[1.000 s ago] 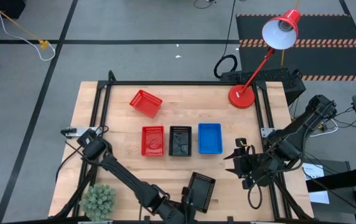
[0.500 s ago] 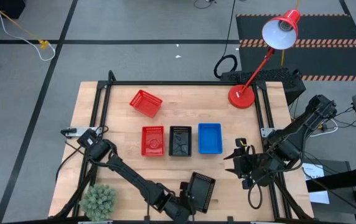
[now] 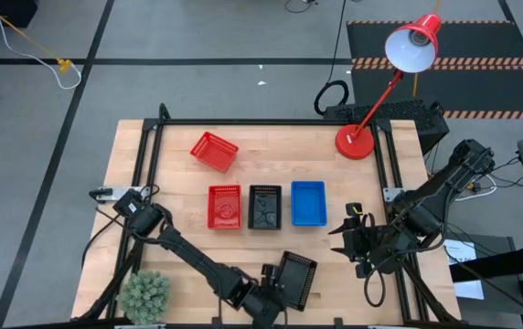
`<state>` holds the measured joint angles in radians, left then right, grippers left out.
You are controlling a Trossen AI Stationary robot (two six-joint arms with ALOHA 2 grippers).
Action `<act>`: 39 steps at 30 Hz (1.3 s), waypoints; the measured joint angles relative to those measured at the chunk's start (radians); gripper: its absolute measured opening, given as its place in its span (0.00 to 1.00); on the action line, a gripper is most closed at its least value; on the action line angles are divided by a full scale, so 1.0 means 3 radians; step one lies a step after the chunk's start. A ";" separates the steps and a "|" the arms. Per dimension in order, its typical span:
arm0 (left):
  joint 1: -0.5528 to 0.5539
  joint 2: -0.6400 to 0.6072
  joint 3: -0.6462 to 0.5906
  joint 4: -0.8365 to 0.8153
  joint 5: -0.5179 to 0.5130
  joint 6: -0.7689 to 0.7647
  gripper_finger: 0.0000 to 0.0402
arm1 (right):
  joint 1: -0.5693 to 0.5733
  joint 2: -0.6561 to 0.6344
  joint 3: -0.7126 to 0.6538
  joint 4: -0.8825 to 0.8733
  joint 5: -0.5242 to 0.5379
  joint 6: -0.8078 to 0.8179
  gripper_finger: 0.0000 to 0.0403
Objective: Stack baskets by color
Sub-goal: Stack the bottom black bin on the top stacked black bins
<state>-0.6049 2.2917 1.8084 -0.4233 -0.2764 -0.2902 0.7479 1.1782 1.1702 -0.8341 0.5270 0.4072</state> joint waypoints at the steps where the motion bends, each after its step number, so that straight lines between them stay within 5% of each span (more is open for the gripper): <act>1: 0.0000 0.0000 0.0000 0.0000 0.0002 0.0011 0.46 | 0.0000 0.0000 0.0000 0.0000 0.0000 0.0000 0.45; 15: 0.0015 0.0000 -0.0001 -0.0074 0.0191 0.0295 0.04 | -0.0001 0.0000 0.0000 0.0000 0.0000 -0.0001 0.45; 26: -0.0088 -0.0200 -0.0004 -0.0081 0.0282 0.0476 0.02 | -0.0001 0.0000 0.0001 -0.0001 0.0000 -0.0010 0.45; 39: -0.0201 -0.0857 -0.0004 -0.0633 -0.0392 0.0868 0.03 | -0.0001 0.0000 0.0001 0.0000 0.0000 -0.0011 0.45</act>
<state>-0.6652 2.0345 1.8072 -0.6133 -0.3940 -0.0297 0.7475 1.1782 1.1706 -0.8341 0.5270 0.4041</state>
